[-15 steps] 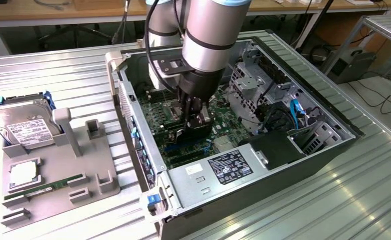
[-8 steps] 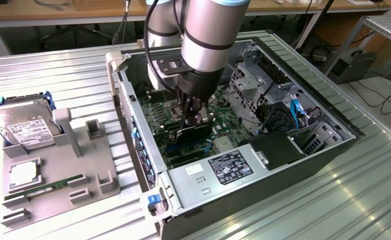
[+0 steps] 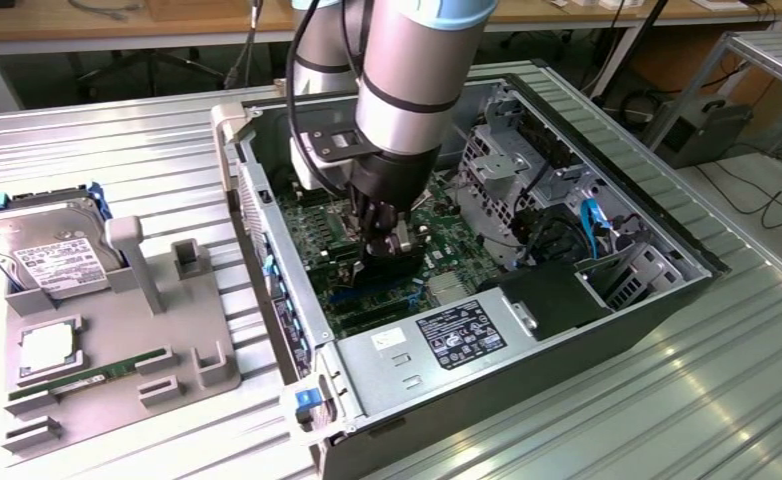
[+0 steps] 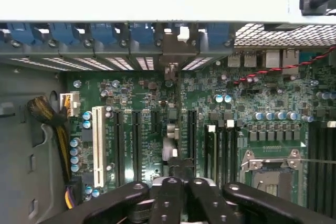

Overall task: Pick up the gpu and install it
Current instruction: 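Press down on the gpu until it lock into place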

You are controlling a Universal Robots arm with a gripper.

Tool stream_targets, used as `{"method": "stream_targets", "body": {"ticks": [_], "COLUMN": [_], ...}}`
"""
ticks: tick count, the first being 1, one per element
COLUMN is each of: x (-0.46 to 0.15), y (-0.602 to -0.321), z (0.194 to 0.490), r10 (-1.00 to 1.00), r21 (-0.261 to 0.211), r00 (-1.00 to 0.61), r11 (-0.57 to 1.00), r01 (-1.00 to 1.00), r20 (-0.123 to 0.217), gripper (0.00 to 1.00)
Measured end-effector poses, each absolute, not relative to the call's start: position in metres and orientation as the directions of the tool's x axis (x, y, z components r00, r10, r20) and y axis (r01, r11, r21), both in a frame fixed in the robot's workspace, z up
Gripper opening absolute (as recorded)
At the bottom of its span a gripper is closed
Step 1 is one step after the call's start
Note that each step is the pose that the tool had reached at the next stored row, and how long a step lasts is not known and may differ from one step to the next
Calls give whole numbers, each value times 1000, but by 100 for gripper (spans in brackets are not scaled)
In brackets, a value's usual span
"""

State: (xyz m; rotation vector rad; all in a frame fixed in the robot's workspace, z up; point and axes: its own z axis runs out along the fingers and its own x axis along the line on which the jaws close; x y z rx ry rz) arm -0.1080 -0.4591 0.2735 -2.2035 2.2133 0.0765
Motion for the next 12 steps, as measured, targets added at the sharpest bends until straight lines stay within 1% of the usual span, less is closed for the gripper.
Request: {"method": "stream_targets", "body": {"ticks": [12], "x": [-111], "y": [-459], "z": [270], "r10": [-999], "r21": [22], "r00": [13], "r11": [-14], "r01": [-1000], "r20": [-47], "gripper": [11]}}
